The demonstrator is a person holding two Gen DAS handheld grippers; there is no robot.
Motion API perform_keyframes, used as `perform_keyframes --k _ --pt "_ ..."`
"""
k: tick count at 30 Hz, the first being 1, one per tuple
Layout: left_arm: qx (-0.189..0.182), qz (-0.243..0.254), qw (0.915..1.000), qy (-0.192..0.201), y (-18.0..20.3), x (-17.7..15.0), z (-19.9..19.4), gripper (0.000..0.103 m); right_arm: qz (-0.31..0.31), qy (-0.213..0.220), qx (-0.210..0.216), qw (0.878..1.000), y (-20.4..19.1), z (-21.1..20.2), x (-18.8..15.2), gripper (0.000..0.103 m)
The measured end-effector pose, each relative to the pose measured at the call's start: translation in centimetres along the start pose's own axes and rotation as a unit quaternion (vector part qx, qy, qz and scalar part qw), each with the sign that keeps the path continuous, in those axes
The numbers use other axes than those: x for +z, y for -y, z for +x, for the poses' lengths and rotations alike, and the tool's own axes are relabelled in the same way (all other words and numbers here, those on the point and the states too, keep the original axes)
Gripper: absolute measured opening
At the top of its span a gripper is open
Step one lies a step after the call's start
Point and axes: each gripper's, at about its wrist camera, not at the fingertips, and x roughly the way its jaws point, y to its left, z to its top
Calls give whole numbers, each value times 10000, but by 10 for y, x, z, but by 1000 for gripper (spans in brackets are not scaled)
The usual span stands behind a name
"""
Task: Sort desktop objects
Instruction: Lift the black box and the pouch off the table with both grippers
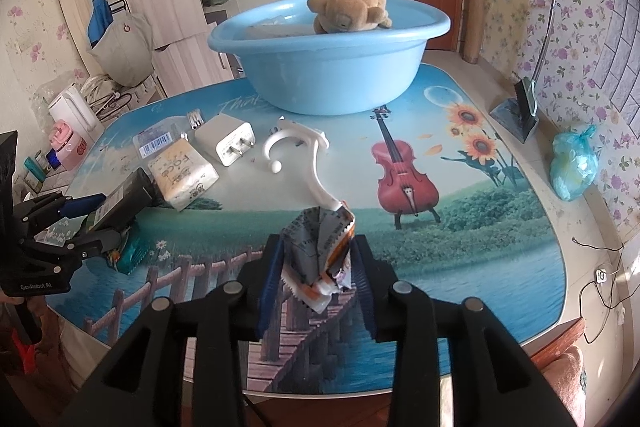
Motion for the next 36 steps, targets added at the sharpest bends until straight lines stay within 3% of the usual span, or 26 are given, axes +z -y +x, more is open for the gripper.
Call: perform_keyframes --k 4,20,22,24,32,35,36 --pt "-30 -13 10000 50 0 2 2 66 28 -4 -41 10000 2 2 -1 46" --pt "-4 -121 9996 245 -4 3 -7 64 -94 -63 -45 9999 -6 12 -6 47" --pt "1 -136 9996 257 -4 4 -8 64 -113 -37 -22 9999 -7 11 -7 44" --pt "7 -148 9995 271 -4 5 -9 64 -113 -16 -11 9999 -6 11 -6 34" --pt "-48 -221 9989 413 -5 10 -22 63 -154 171 108 9997 -9 1 -3 30" --pt "-165 -259 9979 567 -6 13 -30 30 -164 246 158 9994 -11 -4 -1 30" --pt "-133 -258 9978 602 -6 14 -33 30 -169 273 170 9993 -12 -6 0 30"
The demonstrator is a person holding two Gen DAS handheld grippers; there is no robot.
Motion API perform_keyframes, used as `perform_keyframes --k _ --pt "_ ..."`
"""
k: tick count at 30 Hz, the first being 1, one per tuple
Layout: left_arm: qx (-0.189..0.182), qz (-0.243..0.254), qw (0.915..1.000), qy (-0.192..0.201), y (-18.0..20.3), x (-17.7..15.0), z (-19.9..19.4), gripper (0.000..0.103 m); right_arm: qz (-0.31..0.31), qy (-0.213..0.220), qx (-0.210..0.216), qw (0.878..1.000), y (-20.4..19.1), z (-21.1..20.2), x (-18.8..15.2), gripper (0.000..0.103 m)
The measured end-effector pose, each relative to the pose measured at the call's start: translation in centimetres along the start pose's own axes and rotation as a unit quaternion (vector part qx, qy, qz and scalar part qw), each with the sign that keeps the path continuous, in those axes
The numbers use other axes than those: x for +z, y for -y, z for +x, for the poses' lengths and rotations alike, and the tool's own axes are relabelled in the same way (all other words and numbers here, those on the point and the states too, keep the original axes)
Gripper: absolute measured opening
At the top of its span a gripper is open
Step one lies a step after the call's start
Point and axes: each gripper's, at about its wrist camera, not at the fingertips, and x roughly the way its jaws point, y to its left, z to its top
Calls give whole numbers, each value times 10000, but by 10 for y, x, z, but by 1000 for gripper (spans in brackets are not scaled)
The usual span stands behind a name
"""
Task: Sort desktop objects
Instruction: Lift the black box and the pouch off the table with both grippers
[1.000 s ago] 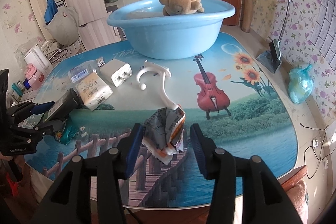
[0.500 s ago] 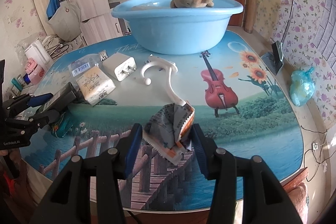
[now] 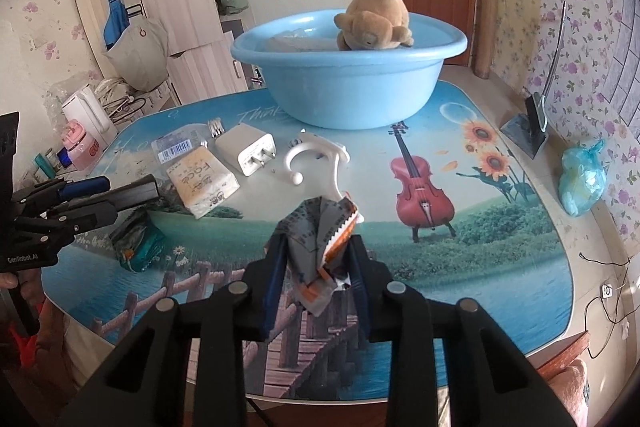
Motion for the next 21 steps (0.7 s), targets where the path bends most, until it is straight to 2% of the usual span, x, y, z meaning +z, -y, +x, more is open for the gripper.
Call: perform_keyframes --k 5,7,8,9,14,19,21 --pt "121 97 9997 -192 -1 0 7 33 -32 71 53 10000 -3 -5 3 30" --pt "179 -31 9997 -172 -5 -3 7 48 -15 38 67 10000 -2 -3 2 30" --pt "228 -130 9995 -164 -8 -4 7 67 5 27 69 10000 -1 -3 2 30" --pt "283 -216 9992 -172 -12 -5 8 82 19 18 68 10000 -1 -3 2 30" --pt "481 -505 9968 -402 -21 -11 15 87 83 1 35 10000 2 -3 0 30" --pt "487 -408 9963 -585 -13 -17 30 88 65 -41 53 10000 0 0 0 30" --pt "574 -361 9961 -559 -11 -19 33 93 41 -51 45 10000 -2 0 0 30"
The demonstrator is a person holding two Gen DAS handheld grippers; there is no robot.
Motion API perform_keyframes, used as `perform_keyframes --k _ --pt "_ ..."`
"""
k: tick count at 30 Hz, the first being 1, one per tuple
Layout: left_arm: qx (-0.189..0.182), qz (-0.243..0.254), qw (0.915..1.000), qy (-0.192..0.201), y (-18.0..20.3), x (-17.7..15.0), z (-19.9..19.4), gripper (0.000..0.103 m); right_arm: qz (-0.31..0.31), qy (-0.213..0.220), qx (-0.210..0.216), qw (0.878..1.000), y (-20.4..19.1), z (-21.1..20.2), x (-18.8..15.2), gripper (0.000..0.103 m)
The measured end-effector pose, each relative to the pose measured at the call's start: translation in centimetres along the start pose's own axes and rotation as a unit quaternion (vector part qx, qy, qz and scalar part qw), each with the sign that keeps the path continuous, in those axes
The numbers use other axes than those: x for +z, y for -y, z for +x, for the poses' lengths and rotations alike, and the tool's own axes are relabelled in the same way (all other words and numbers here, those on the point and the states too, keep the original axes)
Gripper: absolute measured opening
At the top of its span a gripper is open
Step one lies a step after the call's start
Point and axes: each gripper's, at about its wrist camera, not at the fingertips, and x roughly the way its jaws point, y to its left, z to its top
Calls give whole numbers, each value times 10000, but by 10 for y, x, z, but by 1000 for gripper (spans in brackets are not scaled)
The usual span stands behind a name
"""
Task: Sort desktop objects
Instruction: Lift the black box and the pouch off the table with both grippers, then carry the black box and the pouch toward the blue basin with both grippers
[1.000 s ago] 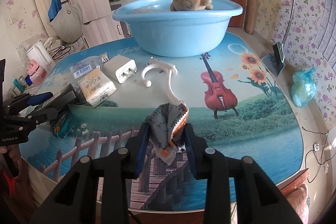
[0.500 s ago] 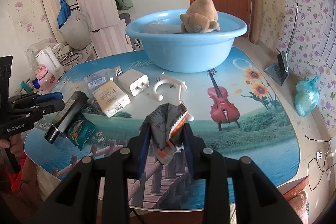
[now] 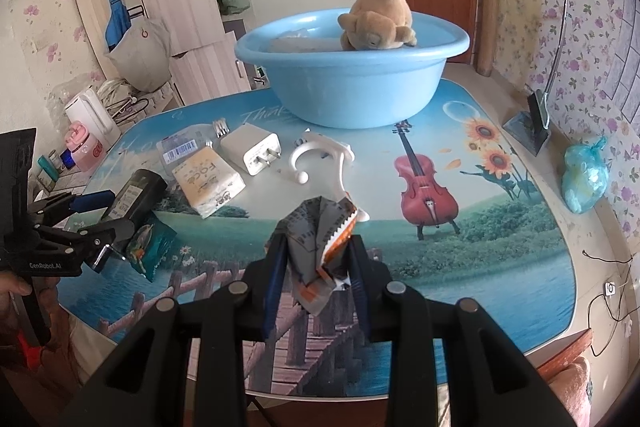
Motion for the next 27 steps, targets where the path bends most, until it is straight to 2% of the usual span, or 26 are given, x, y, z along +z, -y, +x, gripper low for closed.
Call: perform_keyframes --k 4,5,6,7,17,27 --pt "11 4 10000 71 0 1 1 93 19 -27 -27 10000 1 1 -1 30" --pt "26 21 9999 103 0 1 1 88 31 -35 -35 10000 2 2 -1 30" --pt "9 62 9999 145 1 1 0 72 42 -46 -43 10000 3 2 -2 30" --pt "25 97 9998 174 3 2 -2 65 46 -54 -44 10000 3 3 -2 30" --pt "-88 -202 9996 153 -10 5 -5 65 23 -3 -37 10000 1 1 -2 30" --pt "-91 -353 9984 429 -17 12 -26 65 23 105 -4 9999 1 -4 1 30"
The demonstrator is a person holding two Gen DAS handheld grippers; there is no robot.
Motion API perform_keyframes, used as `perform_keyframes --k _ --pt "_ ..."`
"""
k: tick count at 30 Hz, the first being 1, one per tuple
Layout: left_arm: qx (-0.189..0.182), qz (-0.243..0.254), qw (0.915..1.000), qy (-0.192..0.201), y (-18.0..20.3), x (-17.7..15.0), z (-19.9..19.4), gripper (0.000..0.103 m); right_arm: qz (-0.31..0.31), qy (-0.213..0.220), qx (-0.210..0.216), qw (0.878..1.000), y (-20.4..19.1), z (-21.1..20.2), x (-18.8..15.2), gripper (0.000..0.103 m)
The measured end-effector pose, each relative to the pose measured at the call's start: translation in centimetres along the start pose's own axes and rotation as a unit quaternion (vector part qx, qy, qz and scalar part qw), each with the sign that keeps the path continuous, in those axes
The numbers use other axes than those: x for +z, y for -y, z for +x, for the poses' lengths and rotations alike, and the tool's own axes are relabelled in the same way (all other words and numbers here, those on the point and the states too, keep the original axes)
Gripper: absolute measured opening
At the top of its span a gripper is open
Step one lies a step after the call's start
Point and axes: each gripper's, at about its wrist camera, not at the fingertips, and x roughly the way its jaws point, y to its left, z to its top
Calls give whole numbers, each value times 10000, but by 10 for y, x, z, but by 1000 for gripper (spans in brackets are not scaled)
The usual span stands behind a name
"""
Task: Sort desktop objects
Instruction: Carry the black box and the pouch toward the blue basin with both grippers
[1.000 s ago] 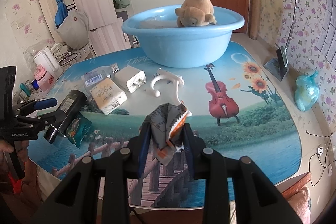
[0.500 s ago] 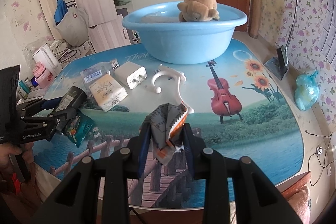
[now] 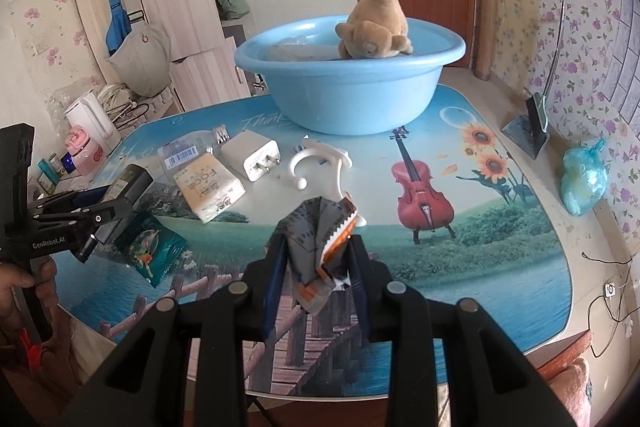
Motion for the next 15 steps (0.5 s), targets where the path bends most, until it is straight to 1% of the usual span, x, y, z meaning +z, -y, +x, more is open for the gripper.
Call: perform_keyframes --k 9,15 --pt "-115 41 9996 260 7 13 -20 65 -5 102 11 9999 -2 -6 4 30" --pt "-153 90 9993 325 11 17 -25 64 -3 224 28 9997 -2 -12 9 30"
